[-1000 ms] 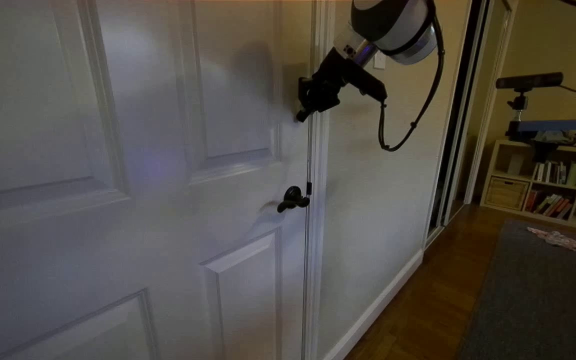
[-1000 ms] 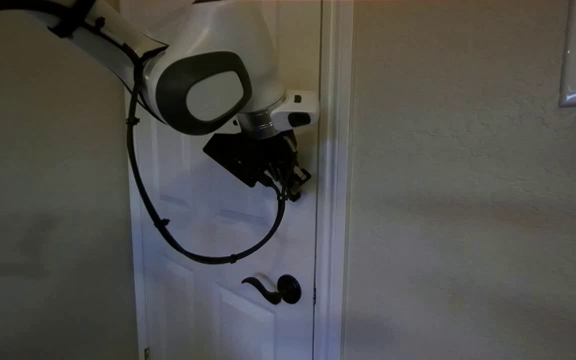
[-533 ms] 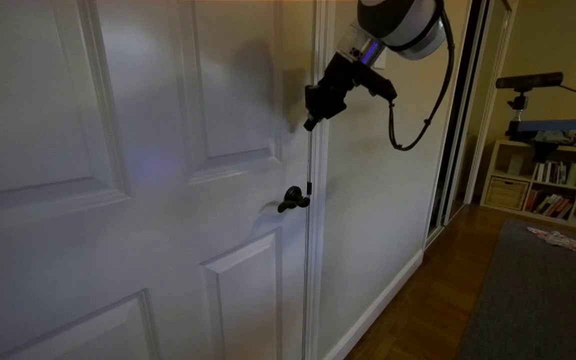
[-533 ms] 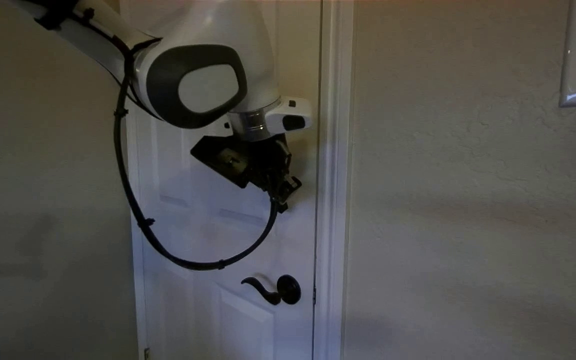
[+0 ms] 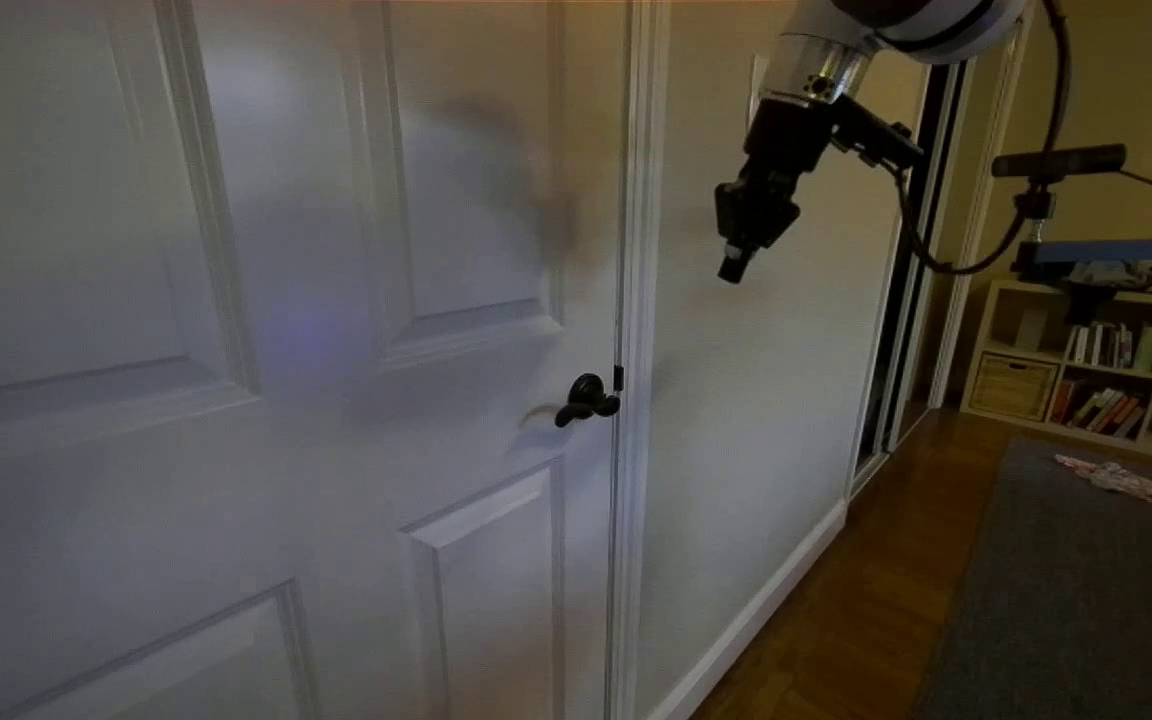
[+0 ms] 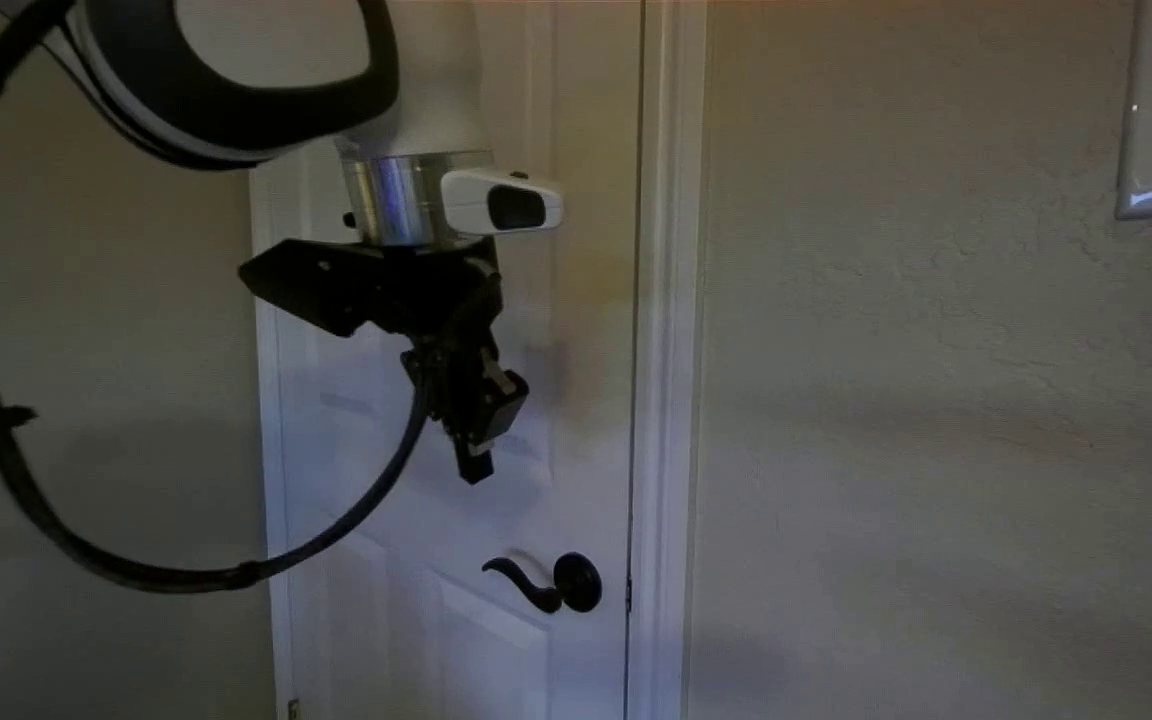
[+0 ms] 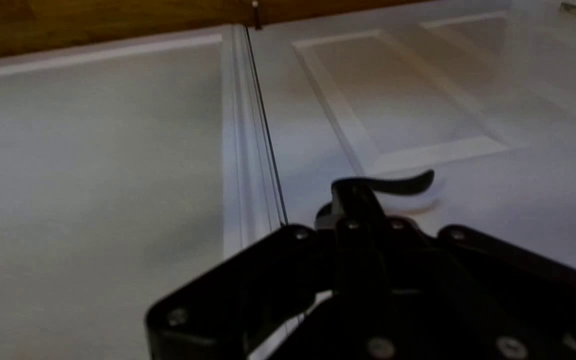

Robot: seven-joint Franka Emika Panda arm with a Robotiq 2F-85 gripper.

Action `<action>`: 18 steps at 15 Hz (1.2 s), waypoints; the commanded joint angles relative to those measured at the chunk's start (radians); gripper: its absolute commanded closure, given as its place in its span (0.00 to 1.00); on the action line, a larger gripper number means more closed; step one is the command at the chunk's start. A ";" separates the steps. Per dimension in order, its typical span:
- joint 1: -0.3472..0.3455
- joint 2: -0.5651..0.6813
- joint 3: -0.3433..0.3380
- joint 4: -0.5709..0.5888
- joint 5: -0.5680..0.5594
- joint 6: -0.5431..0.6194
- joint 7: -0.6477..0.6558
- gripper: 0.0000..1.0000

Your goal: Close the door

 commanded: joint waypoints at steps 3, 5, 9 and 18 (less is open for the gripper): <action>0.018 -0.201 -0.040 -0.233 -0.096 -0.139 0.051 0.57; 0.018 -0.231 -0.042 -0.269 -0.106 -0.175 0.049 0.44; 0.016 -0.272 -0.044 -0.317 -0.116 -0.221 0.048 0.20; 0.018 -0.240 -0.049 -0.288 -0.093 -0.234 0.024 0.00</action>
